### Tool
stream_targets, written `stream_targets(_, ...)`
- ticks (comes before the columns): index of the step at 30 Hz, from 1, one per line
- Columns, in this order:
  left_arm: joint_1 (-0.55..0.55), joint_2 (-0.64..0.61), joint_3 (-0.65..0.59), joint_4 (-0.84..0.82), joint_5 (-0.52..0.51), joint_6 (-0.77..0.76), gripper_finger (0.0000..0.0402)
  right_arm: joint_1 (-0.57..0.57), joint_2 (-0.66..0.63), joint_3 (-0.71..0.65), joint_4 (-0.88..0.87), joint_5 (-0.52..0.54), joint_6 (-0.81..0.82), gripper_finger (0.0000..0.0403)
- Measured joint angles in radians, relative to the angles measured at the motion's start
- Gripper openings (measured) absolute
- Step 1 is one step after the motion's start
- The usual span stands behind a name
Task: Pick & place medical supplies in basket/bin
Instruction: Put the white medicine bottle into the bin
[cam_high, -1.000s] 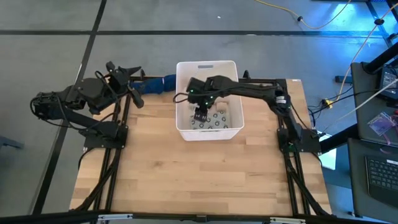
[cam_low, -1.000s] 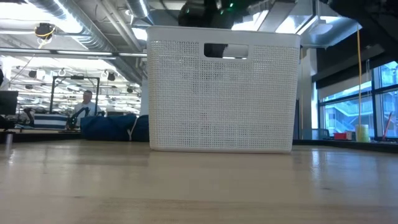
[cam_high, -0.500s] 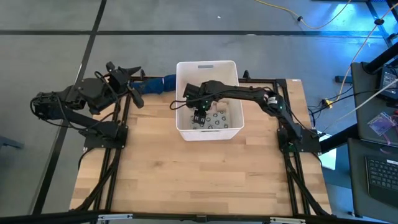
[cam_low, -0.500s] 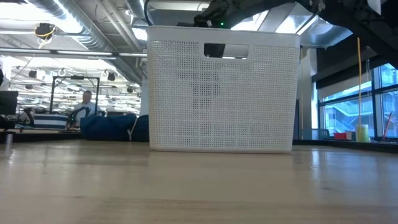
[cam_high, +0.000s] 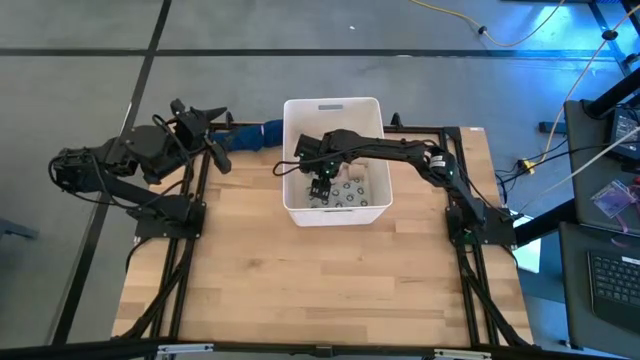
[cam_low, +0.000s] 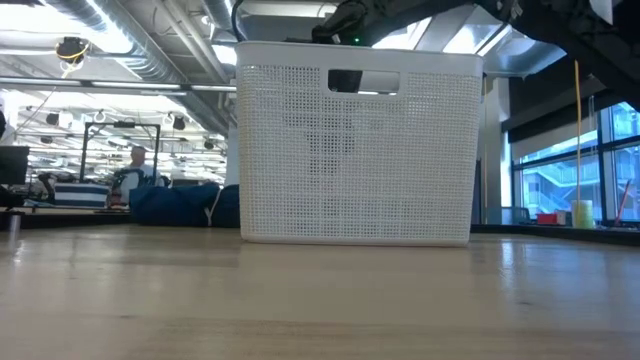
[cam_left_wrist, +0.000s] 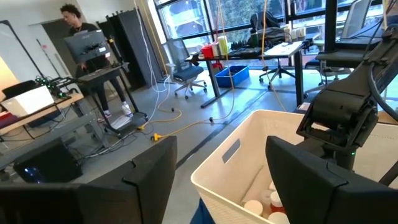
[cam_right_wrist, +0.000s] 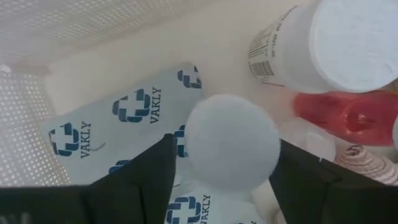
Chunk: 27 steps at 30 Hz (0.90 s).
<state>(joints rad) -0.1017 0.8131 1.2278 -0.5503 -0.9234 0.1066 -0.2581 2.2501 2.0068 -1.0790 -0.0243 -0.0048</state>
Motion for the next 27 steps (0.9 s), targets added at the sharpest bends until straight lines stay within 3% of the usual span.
stream_targets(19, 0.000, 0.000, 0.000, 0.000, 0.000, 0.000, 0.0240, 0.000, 0.000, 0.000, 0.002, -0.003, -0.002, 0.0345)
stream_targets(27, 0.000, 0.000, 0.000, 0.000, 0.000, 0.000, 0.0239, -0.002, 0.000, 0.020, -0.012, -0.003, -0.001, 0.0361)
